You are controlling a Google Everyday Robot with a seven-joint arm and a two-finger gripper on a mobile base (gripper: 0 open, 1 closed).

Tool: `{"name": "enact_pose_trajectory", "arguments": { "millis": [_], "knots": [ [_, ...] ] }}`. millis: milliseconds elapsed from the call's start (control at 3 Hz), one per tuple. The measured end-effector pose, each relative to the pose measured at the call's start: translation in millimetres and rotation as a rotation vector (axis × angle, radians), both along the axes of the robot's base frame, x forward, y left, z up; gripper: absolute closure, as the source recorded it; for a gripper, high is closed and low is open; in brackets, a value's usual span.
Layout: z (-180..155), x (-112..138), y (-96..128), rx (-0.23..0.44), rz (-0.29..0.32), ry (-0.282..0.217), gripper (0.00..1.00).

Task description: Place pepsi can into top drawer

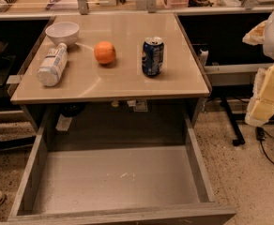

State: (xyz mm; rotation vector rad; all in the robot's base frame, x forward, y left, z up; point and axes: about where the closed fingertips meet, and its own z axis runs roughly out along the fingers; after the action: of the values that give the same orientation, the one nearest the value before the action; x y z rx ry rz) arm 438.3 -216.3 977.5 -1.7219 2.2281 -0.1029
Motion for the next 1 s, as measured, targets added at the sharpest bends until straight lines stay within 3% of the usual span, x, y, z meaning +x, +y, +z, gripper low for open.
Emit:
{"name": "enact_pose_trajectory", "arguments": {
  "millis": [333, 667, 1000],
  "knots": [
    [0, 0, 0, 0.000, 0.000, 0.000, 0.00],
    [1, 10, -2, 0.084, -0.024, -0.031, 0.00],
    [-5, 39, -9, 0.224, -0.067, -0.092, 0.00]
  ]
}}
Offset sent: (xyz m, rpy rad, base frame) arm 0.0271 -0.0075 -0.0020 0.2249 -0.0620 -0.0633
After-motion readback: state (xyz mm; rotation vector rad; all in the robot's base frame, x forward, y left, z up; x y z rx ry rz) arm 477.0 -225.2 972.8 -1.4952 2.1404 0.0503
